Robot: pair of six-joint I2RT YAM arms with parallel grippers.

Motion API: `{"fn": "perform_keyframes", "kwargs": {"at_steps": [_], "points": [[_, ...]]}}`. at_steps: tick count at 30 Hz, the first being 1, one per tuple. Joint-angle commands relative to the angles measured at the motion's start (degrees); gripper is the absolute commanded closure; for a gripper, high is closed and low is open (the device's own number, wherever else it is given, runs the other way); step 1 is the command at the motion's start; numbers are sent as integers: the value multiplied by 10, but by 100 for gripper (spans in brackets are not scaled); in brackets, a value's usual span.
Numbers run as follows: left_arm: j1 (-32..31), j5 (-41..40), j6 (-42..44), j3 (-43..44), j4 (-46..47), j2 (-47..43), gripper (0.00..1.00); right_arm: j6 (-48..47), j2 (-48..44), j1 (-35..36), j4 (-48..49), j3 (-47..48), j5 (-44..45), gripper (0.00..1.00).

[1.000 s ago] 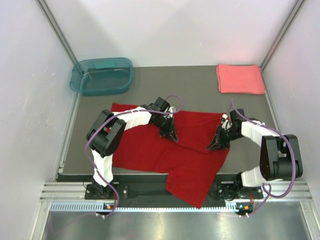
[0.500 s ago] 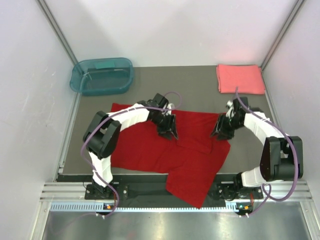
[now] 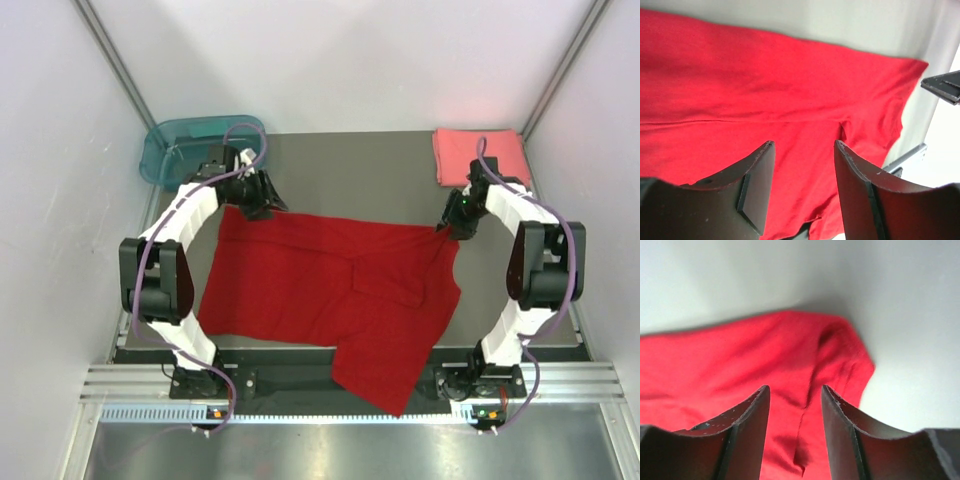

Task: Fold and stack the t-shirts
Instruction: Fold the tshirt

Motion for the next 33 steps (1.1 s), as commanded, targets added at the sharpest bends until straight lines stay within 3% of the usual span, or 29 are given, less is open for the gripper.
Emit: {"fn": "perform_keyframes", "kwargs": {"at_steps": [1, 10, 19, 22, 23, 26, 33], "points": [[20, -3, 24, 28, 0, 10, 44, 6, 28, -7, 12, 44, 45, 55], [89, 16, 9, 39, 34, 69, 44, -11, 101, -30, 17, 101, 26, 59], [118, 2, 6, 45, 39, 114, 42, -15, 148, -33, 25, 113, 16, 61], [119, -5, 9, 30, 41, 104, 41, -16, 159, -33, 34, 111, 20, 68], [120, -9, 11, 27, 41, 100, 41, -16, 163, -33, 35, 113, 22, 77], [126, -19, 14, 13, 31, 85, 41, -15, 178, -31, 43, 128, 30, 89], [147, -49, 12, -30, 32, 27, 38, -19, 207, -29, 70, 202, 73, 97]]}}
